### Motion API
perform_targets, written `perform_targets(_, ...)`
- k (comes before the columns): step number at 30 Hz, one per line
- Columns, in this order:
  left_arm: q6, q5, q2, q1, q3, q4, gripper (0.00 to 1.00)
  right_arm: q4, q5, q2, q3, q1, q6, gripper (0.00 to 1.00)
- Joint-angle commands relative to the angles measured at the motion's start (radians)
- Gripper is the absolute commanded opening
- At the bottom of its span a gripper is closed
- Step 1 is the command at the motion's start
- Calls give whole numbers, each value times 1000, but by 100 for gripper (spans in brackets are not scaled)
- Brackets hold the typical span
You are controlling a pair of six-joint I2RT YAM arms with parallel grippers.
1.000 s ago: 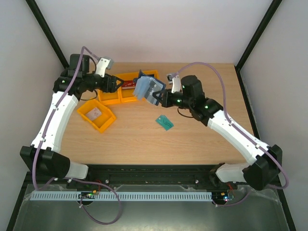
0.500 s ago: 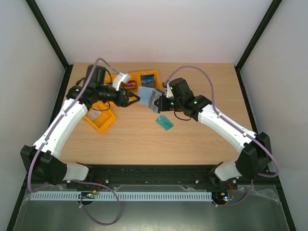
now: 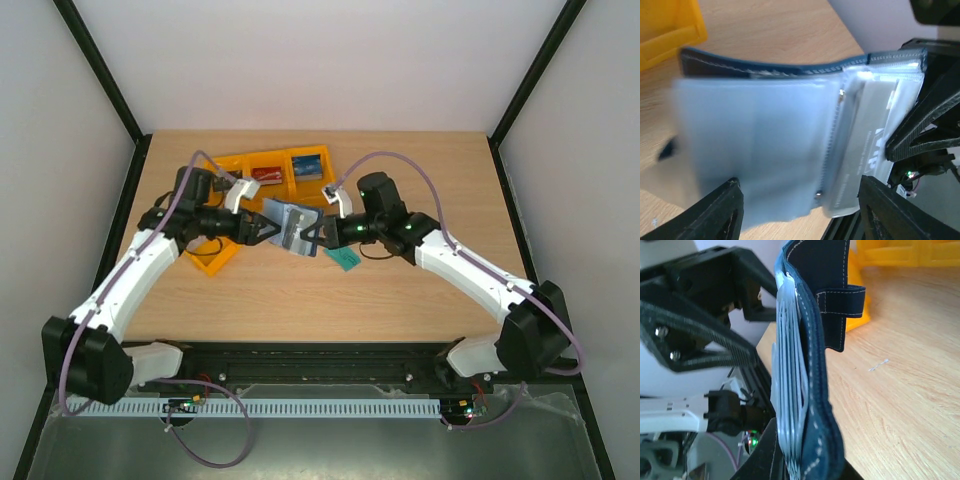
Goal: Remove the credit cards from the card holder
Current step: Remove the credit card from the card holder.
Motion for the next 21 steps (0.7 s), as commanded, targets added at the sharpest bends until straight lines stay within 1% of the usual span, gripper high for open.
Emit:
perform_targets(1,19,154,-105,70,-76,39,67,13,-144,-70,-13,8,-99,2)
perform_targets(3,60,202,-138,74,-96,17,70,-18,-111,-88,-14,8,-130,2)
perform_targets(5,71,252,-162,73,-117,15,74,-40,-37,-112,-19,8,-152,2)
perform_targets(6,68,274,-172,73,-129,25,76,-48,-32,-122,-21,8,-167,2)
perform_targets(10,56,323,-186,76,-153,61,83,-11,-107,-164,-56,10,-206,2)
perform_targets(14,61,386,-184,74,-159,74,88,2,-125,-204,-84,13,-247,2)
perform_targets(18,56,403,-183,74,-167,90,89,11,-195,-231,-92,15,-266,2)
perform_targets(21,56,401,-179,71,-169,97,90,12,-192,-248,-99,15,-279,2)
